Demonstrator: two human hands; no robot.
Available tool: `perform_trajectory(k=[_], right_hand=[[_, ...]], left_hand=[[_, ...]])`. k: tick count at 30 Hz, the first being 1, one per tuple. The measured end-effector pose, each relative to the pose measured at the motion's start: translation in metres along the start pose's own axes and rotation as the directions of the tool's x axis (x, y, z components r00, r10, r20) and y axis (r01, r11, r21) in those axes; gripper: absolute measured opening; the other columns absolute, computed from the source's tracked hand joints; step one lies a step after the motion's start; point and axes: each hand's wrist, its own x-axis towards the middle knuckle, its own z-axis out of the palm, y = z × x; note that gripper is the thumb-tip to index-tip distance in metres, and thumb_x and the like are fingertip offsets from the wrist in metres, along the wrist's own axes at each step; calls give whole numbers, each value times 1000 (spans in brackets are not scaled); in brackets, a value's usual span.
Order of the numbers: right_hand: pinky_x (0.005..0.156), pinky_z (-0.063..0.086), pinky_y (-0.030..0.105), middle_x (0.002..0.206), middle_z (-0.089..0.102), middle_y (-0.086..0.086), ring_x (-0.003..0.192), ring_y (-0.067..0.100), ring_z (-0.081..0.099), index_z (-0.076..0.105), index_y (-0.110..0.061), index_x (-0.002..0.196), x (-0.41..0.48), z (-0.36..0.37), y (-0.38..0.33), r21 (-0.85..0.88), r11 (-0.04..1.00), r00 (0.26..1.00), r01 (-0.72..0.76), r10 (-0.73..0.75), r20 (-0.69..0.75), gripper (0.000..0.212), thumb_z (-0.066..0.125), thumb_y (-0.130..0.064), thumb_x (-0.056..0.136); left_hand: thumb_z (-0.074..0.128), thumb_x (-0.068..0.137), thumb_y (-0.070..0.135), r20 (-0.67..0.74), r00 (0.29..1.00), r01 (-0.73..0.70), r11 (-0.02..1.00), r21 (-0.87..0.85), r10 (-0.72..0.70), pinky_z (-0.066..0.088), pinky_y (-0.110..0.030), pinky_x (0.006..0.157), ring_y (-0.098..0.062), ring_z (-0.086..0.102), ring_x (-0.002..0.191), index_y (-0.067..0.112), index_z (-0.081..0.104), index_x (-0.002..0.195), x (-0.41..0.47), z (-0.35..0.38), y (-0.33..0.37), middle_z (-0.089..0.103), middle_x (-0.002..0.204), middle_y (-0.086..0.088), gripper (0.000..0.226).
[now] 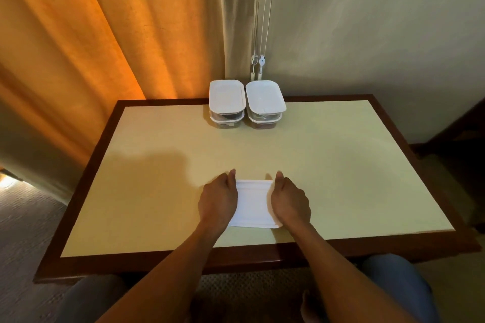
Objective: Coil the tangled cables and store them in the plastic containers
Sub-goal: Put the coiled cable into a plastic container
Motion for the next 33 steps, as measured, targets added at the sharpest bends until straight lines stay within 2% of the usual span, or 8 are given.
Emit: perform_trajectory(k=[3, 8, 11, 15, 21, 25, 29, 33], right_hand=[[78, 45, 39, 106, 69, 10, 101, 35, 64, 62, -20, 113, 5, 9, 5, -71, 996, 995, 45, -52, -90, 64, 9, -55, 105], [72, 40, 37, 102, 69, 8, 95, 33, 65, 59, -22, 116, 11, 11, 3, -184, 976, 985, 113, -134, -105, 62, 8, -55, 105], [73, 41, 38, 105, 69, 9, 97, 33, 65, 57, -20, 116, 12, 10, 0, -200, 974, 989, 103, -121, -83, 64, 6, -58, 104], [74, 40, 39, 110, 68, 11, 102, 34, 66, 53, -16, 121, 6, 8, -5, -186, 981, 996, 60, -72, -60, 64, 8, -58, 104], [78, 41, 39, 113, 68, 13, 106, 35, 64, 54, -14, 122, -6, 0, -8, -159, 982, 994, 105, -98, 48, 65, 11, -59, 105], [86, 45, 37, 113, 68, 10, 104, 30, 63, 63, -10, 113, -13, -12, -2, 158, 987, 984, 24, -51, 171, 61, 28, -59, 104], [82, 61, 48, 84, 71, 6, 73, 24, 69, 65, -12, 89, -28, -15, 14, 487, 872, 984, -52, -38, 174, 46, 48, -53, 102], [82, 63, 40, 111, 71, 3, 94, 20, 72, 62, -16, 120, -47, -17, 11, 728, 682, 986, -72, -59, 153, 34, 60, -44, 100]], left_hand=[[35, 108, 51, -16, 999, -36, 999, -10, 36, 39, -31, 64, -18, 55, 69, 29, 54, 75, 5, 6, -4, 53, 66, 12, 44], [26, 109, 51, -50, 999, -13, 994, 104, 18, 47, -35, 68, -22, 59, 75, 26, 64, 101, 8, 12, -3, 67, 84, 5, 47], [29, 107, 56, -43, 999, -2, 991, 132, 8, 49, -37, 68, -31, 66, 84, 19, 54, 102, 2, 10, 2, 70, 95, -2, 44], [43, 100, 62, -1, 998, -69, 994, 86, 70, 44, -35, 65, -27, 59, 83, 20, 45, 105, -4, 9, 2, 54, 103, 0, 43], [56, 98, 55, 9, 995, -95, 994, -61, 95, 41, -35, 69, -24, 54, 82, 19, 44, 94, -15, -1, -6, 54, 89, 0, 38], [56, 101, 48, 76, 997, 34, 976, -214, -18, 42, -33, 70, -26, 59, 82, 18, 43, 97, -23, -16, -8, 60, 91, -4, 33], [54, 105, 38, 29, 943, 296, 797, -526, -331, 41, -32, 67, -26, 55, 89, 10, 45, 108, -32, -28, 1, 57, 110, -10, 29], [55, 105, 26, 13, 929, 288, 700, -654, -371, 59, -48, 71, -18, 54, 80, 8, 45, 99, -39, -22, 29, 56, 99, -10, 22]])
